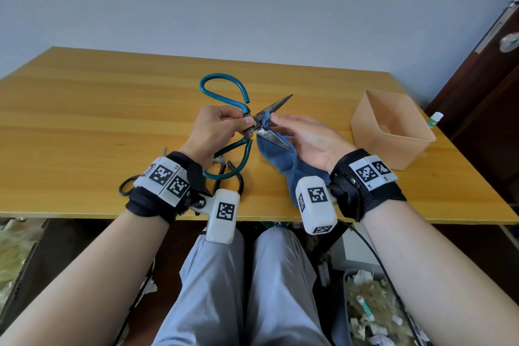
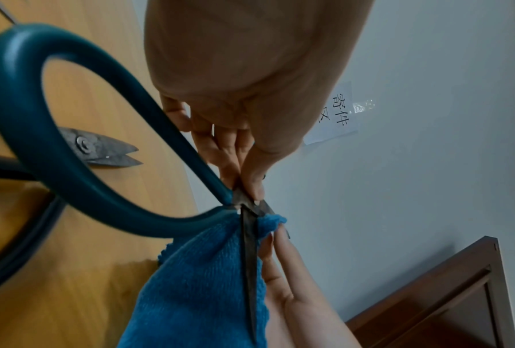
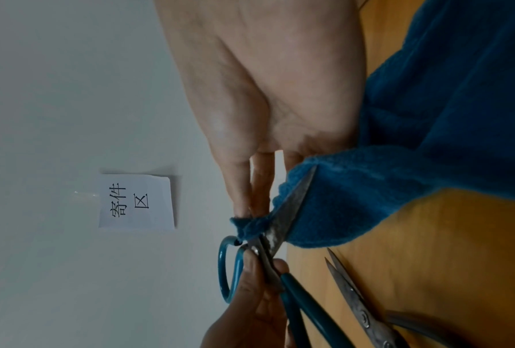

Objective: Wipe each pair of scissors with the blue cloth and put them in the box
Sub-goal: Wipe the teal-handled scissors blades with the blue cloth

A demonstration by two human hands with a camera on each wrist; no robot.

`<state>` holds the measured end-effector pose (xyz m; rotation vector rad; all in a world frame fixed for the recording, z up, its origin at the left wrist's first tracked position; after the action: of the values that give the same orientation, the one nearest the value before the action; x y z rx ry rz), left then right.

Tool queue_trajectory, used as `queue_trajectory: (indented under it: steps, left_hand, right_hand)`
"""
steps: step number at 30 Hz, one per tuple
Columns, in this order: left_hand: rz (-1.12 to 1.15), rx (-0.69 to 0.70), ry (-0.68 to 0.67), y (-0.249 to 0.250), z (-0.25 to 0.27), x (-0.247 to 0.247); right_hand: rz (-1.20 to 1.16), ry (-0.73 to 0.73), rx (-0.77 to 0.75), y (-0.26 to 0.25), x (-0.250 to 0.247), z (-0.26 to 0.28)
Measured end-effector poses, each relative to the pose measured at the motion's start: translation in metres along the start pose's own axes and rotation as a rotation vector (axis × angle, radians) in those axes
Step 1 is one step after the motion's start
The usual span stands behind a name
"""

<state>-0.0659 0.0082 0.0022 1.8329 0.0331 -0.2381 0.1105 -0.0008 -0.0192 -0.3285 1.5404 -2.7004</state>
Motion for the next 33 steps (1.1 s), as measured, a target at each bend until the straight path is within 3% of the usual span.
queue_trajectory:
  steps: [6, 13, 21, 29, 33]
  left_hand:
    - [-0.015, -0.03, 0.016, -0.007, 0.001, 0.005]
    - [-0.056, -0.053, 0.047, -0.012, -0.002, 0.008]
    - [-0.057, -0.045, 0.004, -0.007, 0.001, 0.008]
    - [-0.02, -0.056, -0.025, -0.009, 0.006, 0.008]
    - [-0.034, -0.066, -0.027, -0.005, 0.006, 0.009]
  right_hand:
    - [0.009, 0.031, -0.005, 0.004, 0.0, -0.003]
    - [0.125, 0.197, -0.102, -0.002, -0.002, -0.004]
    - [0.134, 0.229, -0.099, 0.0, -0.003, -0.004]
    - [0.117, 0.132, -0.066, 0.0, -0.001, -0.001]
    - [0.139, 0.163, -0.081, -0.001, -0.004, 0.001]
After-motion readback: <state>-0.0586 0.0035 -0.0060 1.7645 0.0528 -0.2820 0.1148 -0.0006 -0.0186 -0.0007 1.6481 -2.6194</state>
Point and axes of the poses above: each hand's wrist, its own z-axis away from the middle knuckle, its own x-axis out of the palm, y = z × x, the point moved 6 cm from there along -z, towards the middle knuckle, and after that the axes turned 13 degrees about x, right-handed, at the moved point
